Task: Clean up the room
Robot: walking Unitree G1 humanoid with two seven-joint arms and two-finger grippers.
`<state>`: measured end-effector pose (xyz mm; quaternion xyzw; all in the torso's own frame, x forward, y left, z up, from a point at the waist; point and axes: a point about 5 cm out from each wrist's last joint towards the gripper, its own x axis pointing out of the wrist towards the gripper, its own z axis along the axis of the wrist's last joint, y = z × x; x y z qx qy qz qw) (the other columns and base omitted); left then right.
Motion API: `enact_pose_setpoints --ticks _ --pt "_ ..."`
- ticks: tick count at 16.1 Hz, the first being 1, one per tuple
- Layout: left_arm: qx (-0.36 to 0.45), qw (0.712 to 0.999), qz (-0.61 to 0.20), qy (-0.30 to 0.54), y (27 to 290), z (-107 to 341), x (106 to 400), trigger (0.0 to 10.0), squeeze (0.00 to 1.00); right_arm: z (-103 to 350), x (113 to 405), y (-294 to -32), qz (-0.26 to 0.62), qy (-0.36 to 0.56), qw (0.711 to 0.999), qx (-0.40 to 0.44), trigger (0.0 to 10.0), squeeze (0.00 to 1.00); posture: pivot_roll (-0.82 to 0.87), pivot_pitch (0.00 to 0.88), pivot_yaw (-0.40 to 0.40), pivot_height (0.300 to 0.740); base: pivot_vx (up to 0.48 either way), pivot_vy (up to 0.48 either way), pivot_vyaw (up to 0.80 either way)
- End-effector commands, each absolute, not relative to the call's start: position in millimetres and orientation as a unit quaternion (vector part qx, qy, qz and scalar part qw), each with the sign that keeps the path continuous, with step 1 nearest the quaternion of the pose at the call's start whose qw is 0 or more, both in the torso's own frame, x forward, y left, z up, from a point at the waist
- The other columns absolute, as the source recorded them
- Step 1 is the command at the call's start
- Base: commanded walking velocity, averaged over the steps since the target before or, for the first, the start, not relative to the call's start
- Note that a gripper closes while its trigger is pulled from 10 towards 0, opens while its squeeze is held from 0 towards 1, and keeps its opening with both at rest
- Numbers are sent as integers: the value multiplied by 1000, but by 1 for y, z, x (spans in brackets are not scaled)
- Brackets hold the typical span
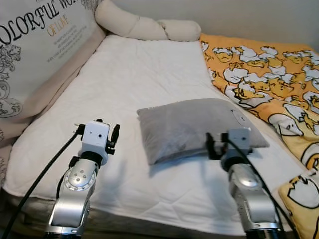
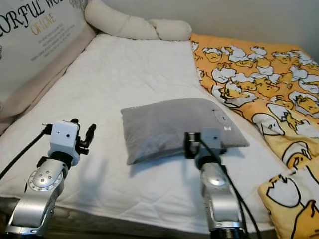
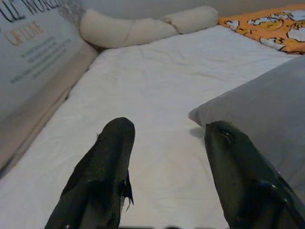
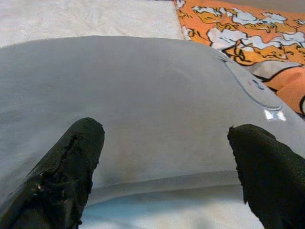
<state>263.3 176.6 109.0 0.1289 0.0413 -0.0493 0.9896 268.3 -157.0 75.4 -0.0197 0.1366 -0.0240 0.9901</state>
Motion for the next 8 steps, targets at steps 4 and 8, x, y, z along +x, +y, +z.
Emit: enact_pose_setpoints --ticks 4,8 --pt "137 988 -55 42 176 109 263 10000 0 77 270 -160 -31 137 990 -17 10000 0 28 0 -31 740 0 0 0" --pt "163 981 -89 59 170 101 272 10000 0 67 270 -167 -41 175 984 12 10000 0 24 0 -33 740 0 0 0"
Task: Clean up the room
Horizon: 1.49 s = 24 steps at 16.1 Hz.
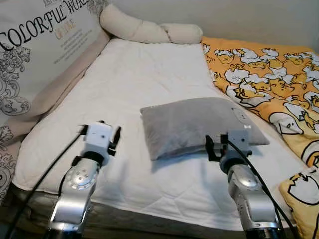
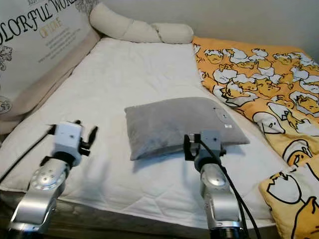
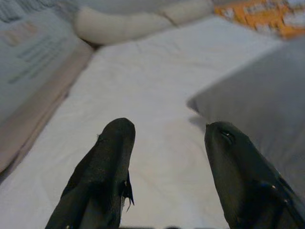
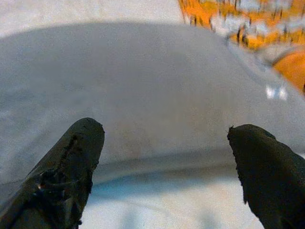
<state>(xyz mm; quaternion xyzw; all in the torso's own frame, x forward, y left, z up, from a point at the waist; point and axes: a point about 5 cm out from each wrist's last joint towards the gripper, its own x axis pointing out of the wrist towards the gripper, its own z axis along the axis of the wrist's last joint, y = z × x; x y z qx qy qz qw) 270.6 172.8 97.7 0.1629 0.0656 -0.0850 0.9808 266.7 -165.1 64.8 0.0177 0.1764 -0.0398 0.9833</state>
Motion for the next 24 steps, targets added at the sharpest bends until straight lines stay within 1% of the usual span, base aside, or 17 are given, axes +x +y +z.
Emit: enact_pose_setpoints --ticks 1,2,3,4,6,7,8,9,10,12,14,16,17,18,22,23,24 --pt "180 976 -112 58 167 99 275 10000 0 65 270 -172 -54 186 980 49 10000 0 17 0 -26 740 0 0 0" --pt "182 974 -122 54 166 101 281 10000 0 64 269 -177 -67 194 971 120 10000 0 4 0 -15 740 0 0 0" --pt "181 974 -122 52 166 102 283 10000 0 64 269 -179 -70 194 969 140 10000 0 4 0 -15 740 0 0 0" --pt "178 975 -128 46 165 105 286 10000 0 62 268 -184 -86 200 959 182 10000 1000 -3 0 -10 740 0 0 0" --pt "169 972 -159 39 160 107 288 10000 0 54 268 -187 -101 224 933 262 10000 1000 -7 0 -10 740 0 0 0" --pt "147 962 -229 38 151 109 286 10000 0 48 274 -184 -89 236 905 343 10000 1000 -1 0 -12 740 0 0 0" --pt "151 952 -264 46 146 108 284 10000 0 47 279 -181 -78 239 898 361 10000 1000 4 0 -14 740 0 0 0" --pt "167 931 -320 56 140 107 281 10000 0 46 289 -176 -60 234 888 391 10000 1000 10 0 -18 740 0 0 0" --pt "168 921 -347 57 137 109 281 10000 0 48 300 -172 -53 224 876 424 10000 1000 17 0 -21 740 0 0 0" --pt "169 918 -354 53 136 112 283 10000 0 49 306 -171 -50 218 868 444 10000 1000 20 0 -21 740 0 0 0" --pt "164 916 -363 45 134 116 285 10000 0 56 323 -167 -41 195 849 489 10000 1000 45 0 -23 740 0 0 0" --pt "167 911 -373 48 134 115 284 10000 0 52 328 -164 -38 211 847 486 10000 1000 56 0 -21 740 0 0 0" --pt "169 909 -378 50 134 115 283 10000 0 49 329 -163 -40 219 844 488 10000 831 60 0 -19 740 0 0 0" --pt "174 905 -384 53 135 115 283 10000 0 45 332 -162 -52 231 837 492 10000 0 73 0 -17 740 0 0 0" --pt "187 899 -391 56 140 117 285 10000 0 39 339 -157 -84 267 833 477 10000 0 112 0 -11 740 0 0 0" --pt "190 899 -390 57 140 117 284 10000 0 40 340 -156 -88 272 832 476 7804 0 127 0 -16 740 0 0 0" --pt "191 899 -390 57 140 116 284 10000 0 40 340 -156 -93 274 832 474 7804 0 127 0 -16 740 0 0 0"
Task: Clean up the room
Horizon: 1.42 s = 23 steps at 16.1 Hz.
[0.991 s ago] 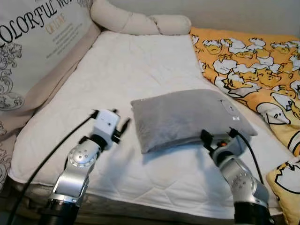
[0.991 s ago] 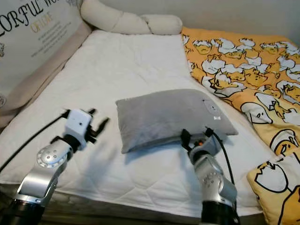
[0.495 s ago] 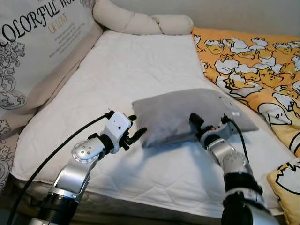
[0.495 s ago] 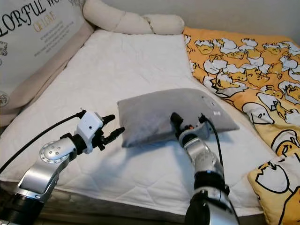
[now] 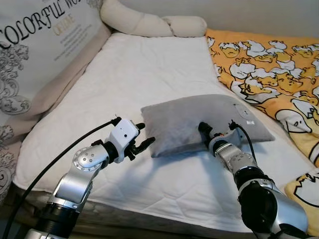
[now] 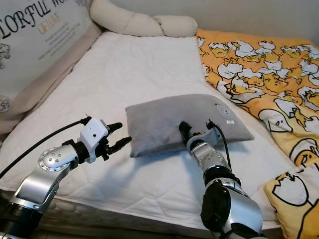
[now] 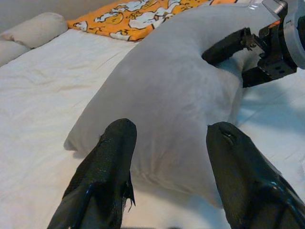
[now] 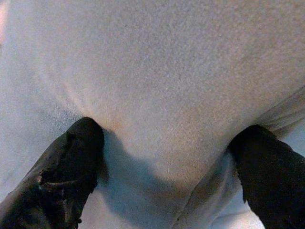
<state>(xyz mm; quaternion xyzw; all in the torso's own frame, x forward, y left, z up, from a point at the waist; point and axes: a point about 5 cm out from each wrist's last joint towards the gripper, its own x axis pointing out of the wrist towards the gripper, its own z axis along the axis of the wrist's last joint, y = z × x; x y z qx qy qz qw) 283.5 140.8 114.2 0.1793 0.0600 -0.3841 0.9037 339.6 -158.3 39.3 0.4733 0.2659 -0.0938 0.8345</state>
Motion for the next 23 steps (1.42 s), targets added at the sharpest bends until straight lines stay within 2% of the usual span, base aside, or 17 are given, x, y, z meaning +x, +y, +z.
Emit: enact_pose_setpoints --ticks 1,6,11,12,15,16,19,23 --pt "191 900 -388 57 141 116 283 10000 0 40 341 -154 -96 282 839 455 0 0 130 0 -19 740 0 0 0" --pt "172 898 -400 59 133 113 279 10000 0 42 344 -156 -87 287 848 437 0 0 99 0 -45 740 0 0 0" --pt "180 898 -392 86 138 103 274 10000 0 30 334 -159 -100 314 842 426 0 0 102 0 -70 740 0 0 0" --pt "182 900 -384 93 141 101 272 10000 0 27 332 -160 -110 312 838 435 0 0 137 0 -103 740 0 0 0" --pt "163 909 -374 88 136 106 273 10000 0 34 337 -158 -93 290 849 431 0 0 161 0 -85 740 0 0 0" --pt "158 907 -379 94 137 104 270 10000 0 35 338 -156 -83 289 857 418 0 0 135 0 -73 740 0 0 0" --pt "148 897 -397 125 142 96 260 10000 0 33 337 -148 -80 296 848 432 0 0 126 0 -61 740 0 0 0" --pt "169 883 -417 133 145 95 257 10000 0 35 339 -151 -76 291 861 410 0 0 100 0 -51 740 0 0 0"
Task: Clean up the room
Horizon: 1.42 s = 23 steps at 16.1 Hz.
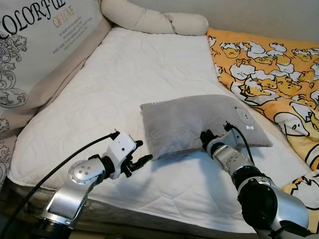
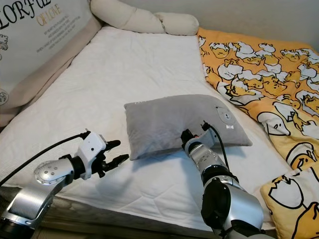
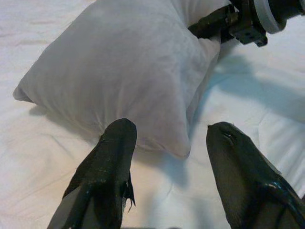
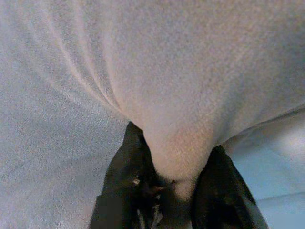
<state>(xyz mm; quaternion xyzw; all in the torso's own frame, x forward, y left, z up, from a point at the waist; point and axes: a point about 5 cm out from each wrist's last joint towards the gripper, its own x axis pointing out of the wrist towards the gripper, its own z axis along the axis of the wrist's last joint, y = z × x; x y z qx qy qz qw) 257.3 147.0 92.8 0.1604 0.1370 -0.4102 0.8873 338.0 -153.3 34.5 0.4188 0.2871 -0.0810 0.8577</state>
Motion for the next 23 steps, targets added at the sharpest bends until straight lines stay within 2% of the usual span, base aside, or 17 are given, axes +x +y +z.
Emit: enact_pose_setpoints --ticks 1,5,7,8,10,12,13,14,16,18,20,23 --pt "170 883 -417 133 145 96 257 10000 0 37 340 -152 -77 289 864 406 0 0 91 0 -47 740 0 0 0" --pt "171 887 -411 127 151 100 259 10000 0 45 346 -159 -74 278 868 404 0 0 77 0 -46 740 0 0 0" --pt "164 927 -322 99 176 115 277 10000 0 64 359 -157 -53 253 892 371 0 0 56 0 -32 740 0 0 0" --pt "162 938 -292 94 185 119 283 10000 0 72 365 -154 -38 244 902 355 0 0 62 0 -39 740 0 0 0" --pt "184 955 -216 80 204 128 296 10000 0 107 384 -135 25 209 918 335 0 0 107 0 -69 740 0 0 0" --pt "198 966 -152 64 214 135 303 10000 0 135 395 -110 104 191 918 332 0 0 122 0 -82 740 0 0 0" --pt "185 979 -77 39 232 148 311 10000 0 159 400 -88 181 171 911 328 0 0 116 0 -80 740 0 0 0" --pt "184 982 -22 26 248 156 315 10000 0 175 402 -82 225 152 897 349 0 0 116 0 -80 740 0 0 0" --pt "198 980 26 14 267 165 317 10000 0 187 403 -85 259 133 882 370 0 0 115 0 -81 740 0 0 0" --pt "195 980 45 1 280 174 316 10000 0 186 399 -104 309 129 872 357 0 0 105 0 -72 740 0 0 0" --pt "203 978 44 -3 285 175 316 10000 0 157 381 -133 353 167 865 314 0 0 85 0 -57 740 0 0 0" --pt "202 978 47 -8 288 177 316 10000 0 120 360 -161 346 217 870 276 0 0 76 0 -41 740 0 0 0"
